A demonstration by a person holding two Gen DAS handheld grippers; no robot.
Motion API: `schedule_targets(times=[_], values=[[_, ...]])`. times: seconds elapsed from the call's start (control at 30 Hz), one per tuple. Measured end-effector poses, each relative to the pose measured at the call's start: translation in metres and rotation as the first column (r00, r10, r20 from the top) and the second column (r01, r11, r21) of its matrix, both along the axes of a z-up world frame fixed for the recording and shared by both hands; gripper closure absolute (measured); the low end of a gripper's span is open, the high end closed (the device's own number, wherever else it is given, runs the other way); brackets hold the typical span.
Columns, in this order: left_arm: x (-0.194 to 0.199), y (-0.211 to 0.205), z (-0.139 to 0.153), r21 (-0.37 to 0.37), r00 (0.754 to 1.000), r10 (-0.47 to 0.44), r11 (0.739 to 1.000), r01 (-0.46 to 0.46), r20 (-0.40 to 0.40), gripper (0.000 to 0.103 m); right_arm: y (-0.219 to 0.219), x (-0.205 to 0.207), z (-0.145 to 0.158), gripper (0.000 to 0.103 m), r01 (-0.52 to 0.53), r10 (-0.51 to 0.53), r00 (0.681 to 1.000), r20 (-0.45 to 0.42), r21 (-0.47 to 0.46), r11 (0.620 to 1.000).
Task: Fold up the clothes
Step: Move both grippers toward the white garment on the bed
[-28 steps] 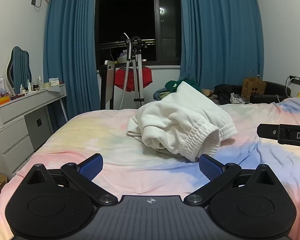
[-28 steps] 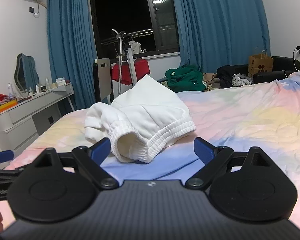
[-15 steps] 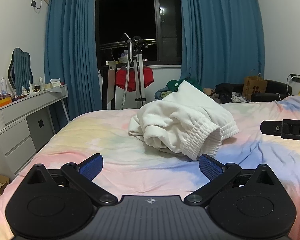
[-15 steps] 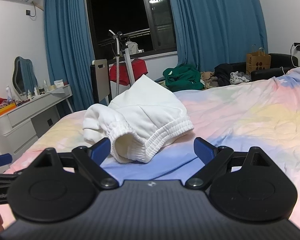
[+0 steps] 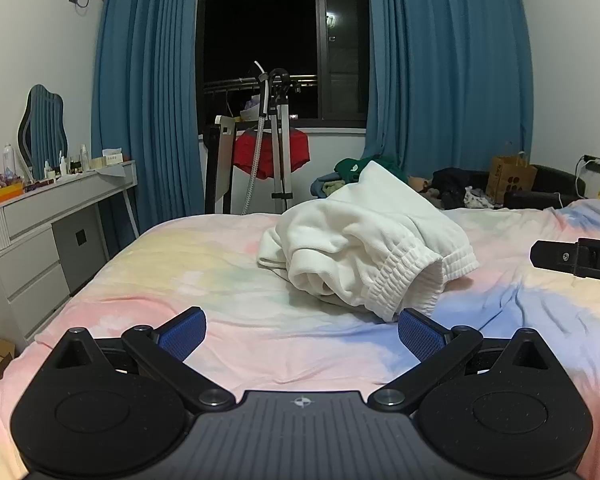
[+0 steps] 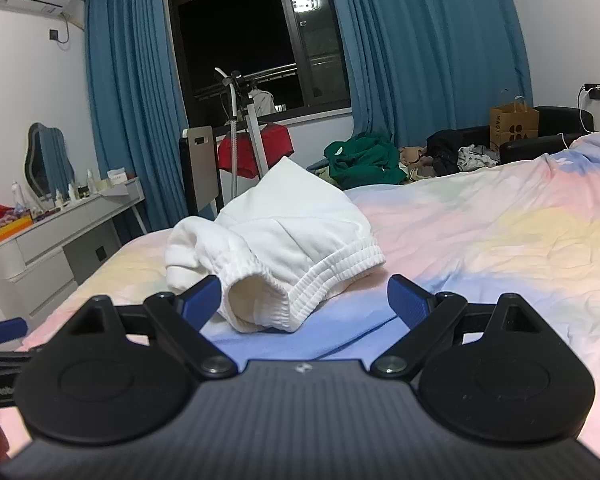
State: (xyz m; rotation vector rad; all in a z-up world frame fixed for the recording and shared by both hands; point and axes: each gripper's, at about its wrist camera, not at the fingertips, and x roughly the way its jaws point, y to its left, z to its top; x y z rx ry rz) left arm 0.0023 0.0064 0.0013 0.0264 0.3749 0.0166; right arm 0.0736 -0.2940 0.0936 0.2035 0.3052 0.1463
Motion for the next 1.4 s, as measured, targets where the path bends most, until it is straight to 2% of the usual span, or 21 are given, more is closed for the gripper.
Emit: schedule_targets(times=[0.13, 0.33, 0.47, 0.6, 0.7, 0.9, 1.03, 1.3, 1.4], values=[[0.000, 0.003, 0.000, -0.033, 1.000, 0.004, 0.999, -0.004, -0.001, 0.000, -0.001, 0.000, 0.001, 0.012, -0.007, 0.007, 1.000, -0.001, 0.016, 1.000], [0.001, 0.004, -0.003, -0.015, 0.999, 0.033, 0.999, -0.033, -0.011, 0.000, 0.000, -0.003, 0.005, 0.012, -0.047, 0.047, 0.999, 0.008, 0.036, 0.998], [-0.001, 0.004, -0.004, -0.026, 1.000, 0.017, 1.000, -0.017, 0.000, 0.000, 0.000, -0.007, 0.008, 0.012, -0.043, 0.041, 0.998, 0.038, 0.033, 0.999], [-0.003, -0.001, -0.006, -0.018, 1.000, -0.010, 1.000, 0.010, 0.008, 0.000, -0.005, -0.012, 0.015, 0.012, -0.047, 0.042, 0.997, 0.058, 0.073, 0.996], [-0.002, -0.009, -0.009, 0.009, 0.999, -0.046, 0.999, 0.046, 0.006, 0.000, -0.011, -0.014, 0.018, 0.012, -0.026, 0.021, 0.998, 0.055, 0.089, 0.996], [0.013, -0.035, -0.018, 0.123, 0.998, -0.062, 0.991, 0.060, 0.008, 0.000, -0.027, -0.013, 0.022, 0.012, 0.044, -0.047, 0.998, 0.028, 0.122, 0.992], [0.035, -0.057, -0.024, 0.231, 0.997, -0.070, 0.971, 0.064, 0.021, 0.000, -0.037, -0.013, 0.024, 0.012, 0.090, -0.093, 0.996, 0.009, 0.143, 0.986], [0.099, -0.093, -0.031, 0.314, 0.991, -0.127, 0.943, 0.111, 0.033, 0.003, -0.067, -0.004, 0.008, 0.012, 0.184, -0.178, 0.983, -0.044, 0.204, 0.961], [0.124, -0.107, -0.034, 0.342, 0.989, -0.142, 0.932, 0.121, 0.036, 0.005, -0.080, 0.002, -0.004, 0.012, 0.209, -0.190, 0.976, -0.103, 0.240, 0.948]])
